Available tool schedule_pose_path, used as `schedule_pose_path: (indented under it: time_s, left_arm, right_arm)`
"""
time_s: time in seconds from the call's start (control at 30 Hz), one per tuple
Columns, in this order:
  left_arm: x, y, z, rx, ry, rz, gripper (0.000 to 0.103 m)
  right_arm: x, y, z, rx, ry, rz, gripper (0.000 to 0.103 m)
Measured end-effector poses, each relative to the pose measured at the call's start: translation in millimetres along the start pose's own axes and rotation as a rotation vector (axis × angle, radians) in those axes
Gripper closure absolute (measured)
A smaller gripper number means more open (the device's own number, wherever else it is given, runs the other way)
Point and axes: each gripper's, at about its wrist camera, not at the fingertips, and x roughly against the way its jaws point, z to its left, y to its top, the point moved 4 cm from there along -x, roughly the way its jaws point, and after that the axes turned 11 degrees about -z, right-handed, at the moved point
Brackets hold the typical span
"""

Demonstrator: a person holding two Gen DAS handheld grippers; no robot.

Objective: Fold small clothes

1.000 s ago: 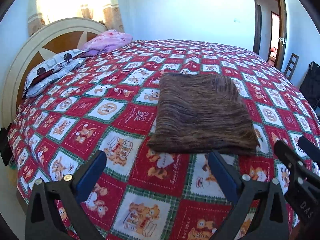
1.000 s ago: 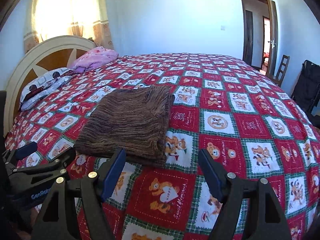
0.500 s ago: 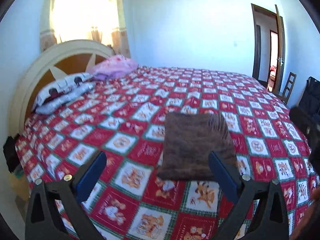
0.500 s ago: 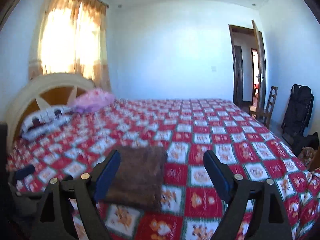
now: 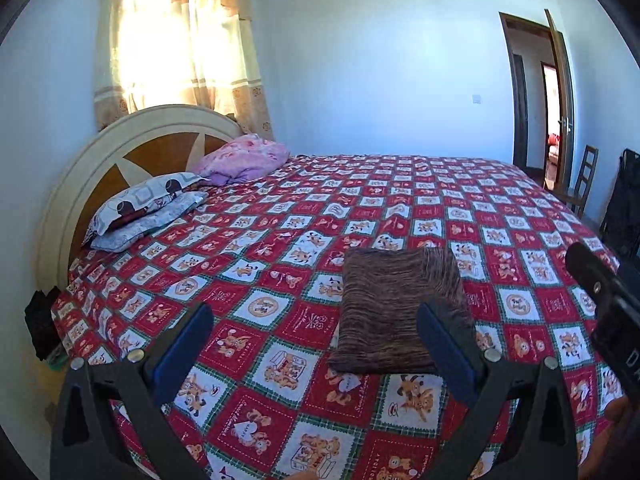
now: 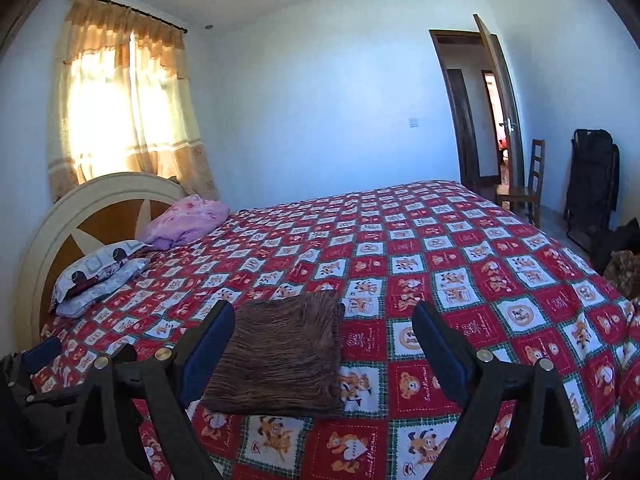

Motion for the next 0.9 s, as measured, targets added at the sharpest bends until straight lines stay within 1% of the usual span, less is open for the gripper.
schedule_pose_path:
  time_s: [0.2,0.37,0.57,0.9]
  left_arm:
    - [-3.6,-4.3,-3.9,0.002,-0.006,0.027,0.000]
    - [-4.5,-4.7,-5.0,-0.015,0.015,0.029,0.000]
    - [-4.3,-4.2,-4.7,-0.005,0.007,0.030,0.000]
    - [-4.2,-4.3,-6.2,-0.004,0.005,0.030,0.000]
  right_arm:
    - [0.2,-2.2,-2.2,0.008,-0.008,0.011,0.012]
    - [-1.9,-4.9,-3.2,0.010,-0.012,0.022,0.012]
    - [2.0,-2.9,1.3,0.039,-0.009,-0.004,0.012]
    - [4.6,-3.3,3.7,0.046,-0.009,-0.008,0.012]
